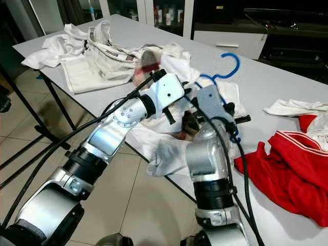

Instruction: Hang hanger

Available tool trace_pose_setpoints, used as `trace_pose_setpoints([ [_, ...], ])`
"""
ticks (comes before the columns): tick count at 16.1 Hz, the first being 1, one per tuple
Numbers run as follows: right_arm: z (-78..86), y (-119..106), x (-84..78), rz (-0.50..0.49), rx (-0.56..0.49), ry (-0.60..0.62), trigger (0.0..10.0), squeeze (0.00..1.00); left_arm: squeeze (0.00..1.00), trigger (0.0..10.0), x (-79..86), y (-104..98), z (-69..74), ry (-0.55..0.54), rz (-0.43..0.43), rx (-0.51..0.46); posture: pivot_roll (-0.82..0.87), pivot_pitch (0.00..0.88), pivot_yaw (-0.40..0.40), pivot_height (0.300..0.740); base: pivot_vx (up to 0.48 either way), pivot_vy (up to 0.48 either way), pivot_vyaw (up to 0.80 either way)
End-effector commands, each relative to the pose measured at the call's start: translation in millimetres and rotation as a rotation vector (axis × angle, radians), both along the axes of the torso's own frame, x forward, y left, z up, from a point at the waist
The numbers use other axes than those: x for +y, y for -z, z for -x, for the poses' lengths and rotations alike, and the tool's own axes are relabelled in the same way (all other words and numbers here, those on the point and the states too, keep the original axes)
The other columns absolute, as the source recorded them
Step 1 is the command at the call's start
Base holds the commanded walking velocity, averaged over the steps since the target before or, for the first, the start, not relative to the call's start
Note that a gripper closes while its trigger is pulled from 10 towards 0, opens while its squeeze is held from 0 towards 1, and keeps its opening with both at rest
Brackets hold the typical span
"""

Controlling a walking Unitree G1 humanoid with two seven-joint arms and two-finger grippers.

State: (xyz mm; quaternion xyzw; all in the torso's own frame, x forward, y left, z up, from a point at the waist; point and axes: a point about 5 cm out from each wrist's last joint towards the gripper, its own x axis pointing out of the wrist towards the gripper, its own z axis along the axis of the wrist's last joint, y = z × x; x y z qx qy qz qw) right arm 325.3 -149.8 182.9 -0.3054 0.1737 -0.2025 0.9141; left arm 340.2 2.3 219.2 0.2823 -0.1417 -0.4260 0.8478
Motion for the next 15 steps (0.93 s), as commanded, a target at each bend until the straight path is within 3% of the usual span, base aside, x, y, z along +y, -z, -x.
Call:
trace_pose_setpoints([
  [1,-3.2,-8,0.1,0.002,-0.038,-0.001,10.0,0.00,0.00,6.4,-3.4,0,5.1,0.046,-0.008,-0.010,-0.05,0.000,0.048,0.723,0.000,0.000,0.00],
  [2,-5.1,-11,-1.3,0.000,-0.057,0.001,10.0,0.00,0.00,9.6,-1.5,2,7.3,0.052,-0.014,-0.013,-0.05,0.000,0.046,0.723,0.000,0.000,0.00],
  [5,-5.6,-13,-3.3,0.029,-0.083,-0.002,10.0,0.00,0.00,10.0,8.7,-2,1.0,-0.001,0.009,-0.027,-0.05,0.000,0.039,0.723,0.000,0.000,0.00],
  [6,-5.2,-10,-4.4,0.024,-0.081,0.000,10.0,0.00,1.00,10.0,14.7,-5,-2.3,-0.031,0.028,-0.048,-0.04,0.000,0.037,0.723,0.000,0.000,0.00],
  [9,-3.8,3,-5.4,0.002,-0.064,0.005,10.0,0.00,1.00,10.0,23.8,-12,-4.3,-0.046,0.031,-0.113,-0.04,0.000,0.037,0.723,0.000,0.000,0.00],
  [10,-3.8,5,-5.4,0.000,-0.066,0.007,10.0,0.00,0.00,10.0,24.4,-14,-4.5,-0.048,0.034,-0.127,-0.04,0.000,0.037,0.723,0.000,0.000,0.00],
  [13,-5.0,10,-3.7,-0.014,-0.072,0.006,10.0,0.00,0.00,10.0,28.0,-31,-2.5,-0.018,0.076,-0.212,-0.04,0.000,0.044,0.723,0.000,0.000,0.00],
  [15,-6.6,5,-2.3,0.078,-0.138,-0.036,10.0,0.00,0.00,10.0,39.5,-39,-9.1,-0.023,0.049,-0.207,-0.04,0.000,0.045,0.723,0.000,0.000,0.00],
])
